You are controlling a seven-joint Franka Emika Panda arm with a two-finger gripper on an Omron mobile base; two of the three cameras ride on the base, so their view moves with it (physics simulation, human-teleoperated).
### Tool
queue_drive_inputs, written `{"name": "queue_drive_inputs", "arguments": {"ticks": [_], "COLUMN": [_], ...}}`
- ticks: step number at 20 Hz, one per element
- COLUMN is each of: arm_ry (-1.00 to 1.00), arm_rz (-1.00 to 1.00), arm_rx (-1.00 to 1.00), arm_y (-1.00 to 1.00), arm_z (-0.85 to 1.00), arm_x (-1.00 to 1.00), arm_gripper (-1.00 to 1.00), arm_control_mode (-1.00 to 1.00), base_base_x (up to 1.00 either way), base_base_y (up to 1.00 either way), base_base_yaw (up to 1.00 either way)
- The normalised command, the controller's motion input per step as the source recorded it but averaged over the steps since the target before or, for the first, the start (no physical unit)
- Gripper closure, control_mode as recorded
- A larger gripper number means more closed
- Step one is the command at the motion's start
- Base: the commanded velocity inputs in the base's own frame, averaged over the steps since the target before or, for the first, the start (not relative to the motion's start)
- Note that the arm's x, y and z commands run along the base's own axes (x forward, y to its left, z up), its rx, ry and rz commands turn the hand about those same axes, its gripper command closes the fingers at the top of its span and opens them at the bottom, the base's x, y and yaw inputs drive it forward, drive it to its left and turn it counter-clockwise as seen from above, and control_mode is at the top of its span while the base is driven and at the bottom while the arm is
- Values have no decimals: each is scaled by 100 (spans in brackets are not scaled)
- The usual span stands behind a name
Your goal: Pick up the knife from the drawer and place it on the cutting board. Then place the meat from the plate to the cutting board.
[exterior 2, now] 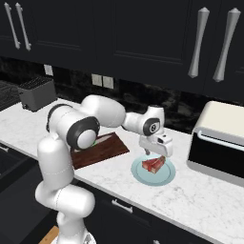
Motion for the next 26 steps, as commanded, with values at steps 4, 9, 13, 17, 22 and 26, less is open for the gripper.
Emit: {"name": "queue_drive_inputs", "arguments": {"ticks": [4,9,13,17,22,26], "arm_ry": [0,0,0,0,0,0], "arm_rz": [0,0,1,1,1,0], "arm_rx": [0,0,0,0,0,0], "arm_y": [-29,-13,-12,-5,0,0], "arm_z": [0,0,-10,-12,-19,-12], "arm_x": [0,7,8,4,4,14], "arm_gripper": [-100,-100,-100,-100,-100,-100], "arm_control_mode": [-100,-100,-100,-100,-100,-100], "base_base_x": [0,0,0,0,0,0], "base_base_y": [0,0,0,0,0,0], "base_base_yaw": [0,0,0,0,0,0]}}
